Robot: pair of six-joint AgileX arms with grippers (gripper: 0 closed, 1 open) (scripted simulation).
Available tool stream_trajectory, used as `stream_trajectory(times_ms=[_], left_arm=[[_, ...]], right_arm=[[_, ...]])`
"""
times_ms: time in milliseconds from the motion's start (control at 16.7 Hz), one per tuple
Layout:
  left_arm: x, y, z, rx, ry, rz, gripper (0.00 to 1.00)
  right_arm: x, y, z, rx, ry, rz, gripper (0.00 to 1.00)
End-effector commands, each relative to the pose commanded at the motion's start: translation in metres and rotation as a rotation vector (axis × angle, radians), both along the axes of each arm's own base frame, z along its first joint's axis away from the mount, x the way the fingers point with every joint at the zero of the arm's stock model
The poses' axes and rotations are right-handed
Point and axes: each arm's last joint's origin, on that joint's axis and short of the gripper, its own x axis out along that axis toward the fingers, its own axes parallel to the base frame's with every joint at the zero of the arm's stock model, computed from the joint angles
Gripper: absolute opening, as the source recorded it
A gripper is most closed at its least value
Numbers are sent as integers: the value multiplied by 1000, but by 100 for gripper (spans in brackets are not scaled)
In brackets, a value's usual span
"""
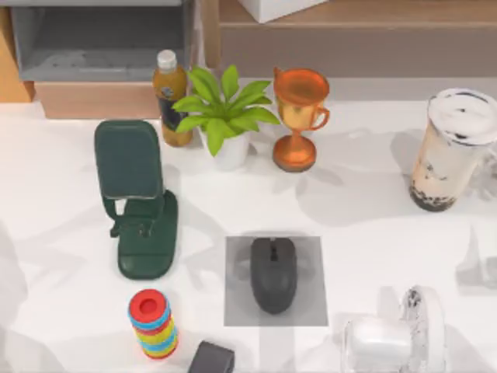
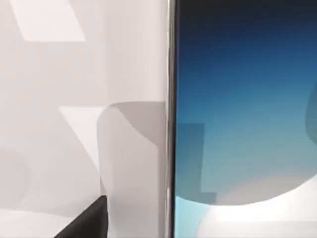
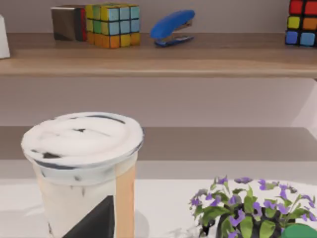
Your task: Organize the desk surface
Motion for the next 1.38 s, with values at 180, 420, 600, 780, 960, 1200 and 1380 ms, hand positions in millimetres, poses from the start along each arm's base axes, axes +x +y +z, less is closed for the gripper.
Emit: stream_trajectory(times_ms=[180, 420, 600, 780, 960, 1200, 1380], left_arm=[[0, 0, 0, 0, 0, 0, 70], [0, 0, 0, 0, 0, 0, 40], [0, 0, 0, 0, 0, 0, 17], [0, 0, 0, 0, 0, 0, 0], [0, 0, 0, 0, 0, 0, 0], [0, 0, 0, 0, 0, 0, 0], [0, -1, 13, -7, -10, 8, 0]], right_arm=[[0, 0, 0, 0, 0, 0, 100], [0, 0, 0, 0, 0, 0, 100], [0, 0, 0, 0, 0, 0, 100], [0, 0, 0, 0, 0, 0, 100], [0, 0, 0, 0, 0, 0, 100], [0, 0, 0, 0, 0, 0, 100], [0, 0, 0, 0, 0, 0, 100]])
